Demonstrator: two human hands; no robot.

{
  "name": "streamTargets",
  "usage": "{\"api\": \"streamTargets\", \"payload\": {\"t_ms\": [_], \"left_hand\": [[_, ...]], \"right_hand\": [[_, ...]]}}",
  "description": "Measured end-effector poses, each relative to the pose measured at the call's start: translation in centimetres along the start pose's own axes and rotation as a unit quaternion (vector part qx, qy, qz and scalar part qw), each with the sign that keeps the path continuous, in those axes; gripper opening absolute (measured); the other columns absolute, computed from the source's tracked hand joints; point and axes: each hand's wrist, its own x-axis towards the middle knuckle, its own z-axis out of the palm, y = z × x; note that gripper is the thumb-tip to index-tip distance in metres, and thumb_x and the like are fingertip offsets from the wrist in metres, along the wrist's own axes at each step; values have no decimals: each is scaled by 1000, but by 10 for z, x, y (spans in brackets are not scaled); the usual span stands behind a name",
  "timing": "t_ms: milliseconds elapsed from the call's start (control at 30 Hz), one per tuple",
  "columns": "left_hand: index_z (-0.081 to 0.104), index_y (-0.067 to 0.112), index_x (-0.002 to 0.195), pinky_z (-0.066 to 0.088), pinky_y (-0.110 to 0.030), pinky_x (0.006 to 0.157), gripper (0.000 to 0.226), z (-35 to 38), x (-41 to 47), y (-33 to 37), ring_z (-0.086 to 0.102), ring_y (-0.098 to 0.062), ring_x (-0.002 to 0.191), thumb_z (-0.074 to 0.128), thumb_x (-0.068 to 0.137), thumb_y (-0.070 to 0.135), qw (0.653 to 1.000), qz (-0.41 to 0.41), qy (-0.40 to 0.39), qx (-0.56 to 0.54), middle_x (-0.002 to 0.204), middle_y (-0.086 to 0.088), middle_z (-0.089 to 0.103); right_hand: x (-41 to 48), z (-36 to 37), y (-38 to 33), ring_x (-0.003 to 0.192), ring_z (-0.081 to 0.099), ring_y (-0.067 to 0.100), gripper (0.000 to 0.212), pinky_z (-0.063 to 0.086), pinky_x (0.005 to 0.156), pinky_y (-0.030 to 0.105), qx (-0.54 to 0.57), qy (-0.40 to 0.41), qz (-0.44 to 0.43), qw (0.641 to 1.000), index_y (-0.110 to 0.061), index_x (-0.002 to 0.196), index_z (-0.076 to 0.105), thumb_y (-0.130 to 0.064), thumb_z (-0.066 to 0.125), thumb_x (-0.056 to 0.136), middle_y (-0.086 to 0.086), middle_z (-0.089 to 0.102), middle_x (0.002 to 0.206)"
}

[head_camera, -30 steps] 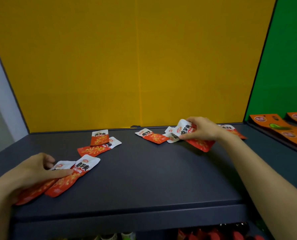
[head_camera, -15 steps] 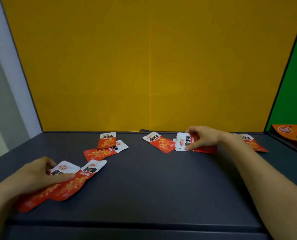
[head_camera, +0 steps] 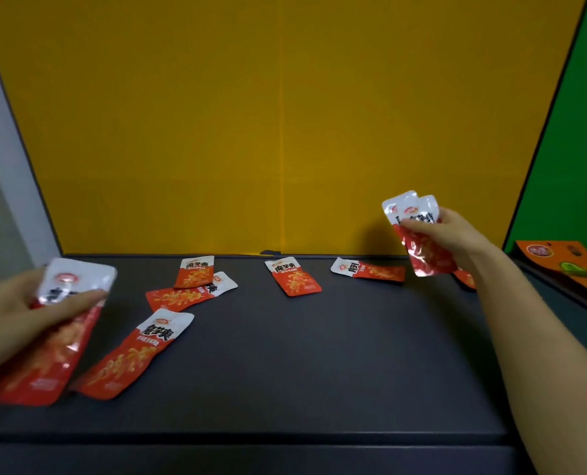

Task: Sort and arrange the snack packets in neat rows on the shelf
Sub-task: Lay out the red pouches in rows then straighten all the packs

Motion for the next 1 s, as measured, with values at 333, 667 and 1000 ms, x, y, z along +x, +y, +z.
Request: {"api": "streamTargets", "payload": {"t_ms": [333, 667, 1000], "left_hand": [[47, 25, 82, 34, -25, 65, 39, 82, -43, 59, 48, -17, 92, 69, 68, 54, 946, 51, -56, 314, 94, 2, 50], [53, 18, 102, 47, -29, 72, 47, 78, -48, 70, 55, -15, 85, 73, 70, 45, 968, 8, -53, 247, 95, 2, 56], [47, 20, 108, 45, -29, 58, 25, 89, -63, 76, 61, -16, 75, 59, 87, 28, 994, 59, -37, -88, 93, -3, 62]], "right_hand": [[10, 52, 15, 69, 56, 10, 18, 41, 57, 21, -304, -181, 54, 934, -23, 75, 55, -29, 71, 80, 0, 62, 83], [-19, 47, 6, 81, 56, 20, 36, 41, 58, 23, -303, -147, 80, 938, -11, 98, 53, -26, 76, 75, 7, 60, 93], [-78, 45, 10, 98, 63, 22, 23, 47, 88, 35, -198, -52, 38, 978, -19, 100, 65, -30, 69, 80, 6, 69, 104]]}}
